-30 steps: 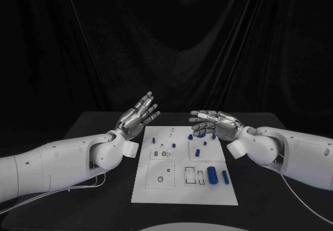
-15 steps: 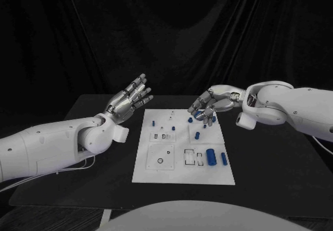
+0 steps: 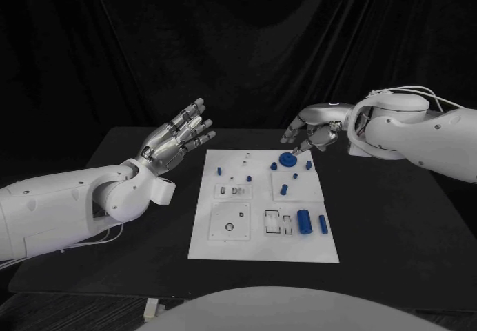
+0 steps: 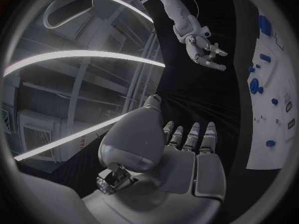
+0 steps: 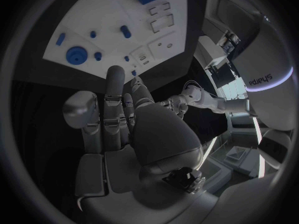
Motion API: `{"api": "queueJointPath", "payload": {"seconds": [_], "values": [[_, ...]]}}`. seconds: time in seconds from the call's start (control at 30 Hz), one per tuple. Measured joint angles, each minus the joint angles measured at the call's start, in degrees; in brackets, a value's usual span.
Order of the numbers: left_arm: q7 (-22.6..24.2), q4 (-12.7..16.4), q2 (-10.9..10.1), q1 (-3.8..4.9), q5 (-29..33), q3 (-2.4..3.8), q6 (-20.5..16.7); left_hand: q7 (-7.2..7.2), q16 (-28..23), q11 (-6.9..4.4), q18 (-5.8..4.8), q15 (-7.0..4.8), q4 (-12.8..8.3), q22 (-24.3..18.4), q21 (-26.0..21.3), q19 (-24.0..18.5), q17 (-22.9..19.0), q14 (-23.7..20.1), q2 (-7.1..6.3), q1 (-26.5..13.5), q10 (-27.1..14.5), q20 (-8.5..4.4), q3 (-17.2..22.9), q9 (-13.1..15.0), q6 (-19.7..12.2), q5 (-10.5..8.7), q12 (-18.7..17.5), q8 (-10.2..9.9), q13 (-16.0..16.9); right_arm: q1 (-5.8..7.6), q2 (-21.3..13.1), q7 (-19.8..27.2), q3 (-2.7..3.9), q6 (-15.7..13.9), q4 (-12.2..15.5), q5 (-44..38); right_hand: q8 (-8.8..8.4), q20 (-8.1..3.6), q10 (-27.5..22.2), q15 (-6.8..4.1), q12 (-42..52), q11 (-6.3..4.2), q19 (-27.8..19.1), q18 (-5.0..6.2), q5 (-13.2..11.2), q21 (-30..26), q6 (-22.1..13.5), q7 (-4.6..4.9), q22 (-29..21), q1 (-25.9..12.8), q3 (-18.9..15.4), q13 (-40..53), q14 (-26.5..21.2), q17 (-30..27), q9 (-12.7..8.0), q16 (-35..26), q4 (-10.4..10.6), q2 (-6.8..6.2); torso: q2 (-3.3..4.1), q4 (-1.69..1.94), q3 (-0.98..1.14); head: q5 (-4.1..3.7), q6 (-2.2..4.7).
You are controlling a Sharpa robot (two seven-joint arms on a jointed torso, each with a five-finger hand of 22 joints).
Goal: Assemble the parts on the task board
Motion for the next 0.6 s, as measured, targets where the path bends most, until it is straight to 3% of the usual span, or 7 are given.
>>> {"api": "queueJointPath", "payload": {"seconds": [0.07, 0.23, 0.43, 0.6], "values": [[0.0, 0.05, -0.06, 0.11, -0.34, 0.0, -0.01, 0.2, 0.22, 0.0, 0.0, 0.31, -0.13, 0.0, 0.16, 0.06, 0.06, 0.31, -0.14, 0.34, 0.0, 0.35, 0.27, 0.0, 0.2, 0.36, 0.0, 0.0, 0.0, 0.07, 0.42, -0.34, 0.0, -2.1, -0.41, -3.2, -0.05, -0.03, 2.65, -0.13, -0.09, -0.08, 0.03, 0.01, 0.0, 0.99, 0.29, -0.63, 0.62, -0.21, 1.13, 0.0, -0.13, 6.09, 0.0, 6.3, 0.38, -0.21, 0.64, 0.24, -0.07, -0.36, 0.0], [0.01, -0.38, -0.1, 0.25, -1.0, -0.01, 0.06, 1.13, 0.22, 0.0, 0.0, 0.37, -0.21, 0.0, 0.16, 0.25, 0.07, 0.37, 0.03, 0.67, 0.0, 0.55, 0.65, 0.0, 0.51, 0.87, 0.0, 0.0, 0.0, 0.08, 2.31, -1.03, 0.01, -6.69, -2.42, -9.8, -0.28, -0.03, 4.75, -0.36, -1.73, -0.52, 0.03, 0.01, 0.26, 0.76, 0.41, -0.83, -0.81, -0.03, 1.97, 0.0, 0.04, 8.5, 0.0, 9.56, 0.71, -0.52, 2.24, 0.87, -0.31, -1.65, -0.01], [0.01, -1.57, 0.05, 0.31, -1.38, -0.03, 0.3, 1.45, 0.12, 0.0, 0.0, 0.12, -0.35, 0.0, 0.15, 0.23, 0.03, 0.12, 0.15, 1.21, 0.0, 0.53, 1.15, -0.01, 0.19, 1.57, 0.0, 0.0, -0.01, -0.99, 4.2, -1.19, 0.07, -9.22, -4.96, -13.57, -0.28, -0.23, 4.83, -0.56, -3.2, -0.61, 0.23, 0.02, -0.44, 1.39, 0.33, -1.28, 0.47, -0.72, 2.6, 0.0, -0.16, 11.09, 0.0, 12.4, 0.99, -1.21, 3.78, 1.62, -0.76, -3.0, 0.25], [0.01, -2.48, 0.76, 0.32, -1.54, -0.03, 0.89, 1.64, -0.22, 0.0, 0.0, 0.04, -0.52, -0.07, 0.15, 0.04, -0.05, -0.36, 0.37, 1.43, 0.0, 0.33, 1.45, -0.01, -0.01, 2.08, 0.0, 0.0, -0.01, -2.85, 5.57, -1.06, -0.03, -10.58, -7.04, -15.14, 0.01, -0.23, 6.39, -0.56, -4.43, -0.52, 0.23, 0.03, -1.18, 1.43, 2.88, 1.27, 0.61, -0.55, 3.53, 0.01, -0.16, 12.73, 0.13, 14.62, 1.0, -2.28, 4.43, 2.02, -1.03, -4.07, 0.79]]}}
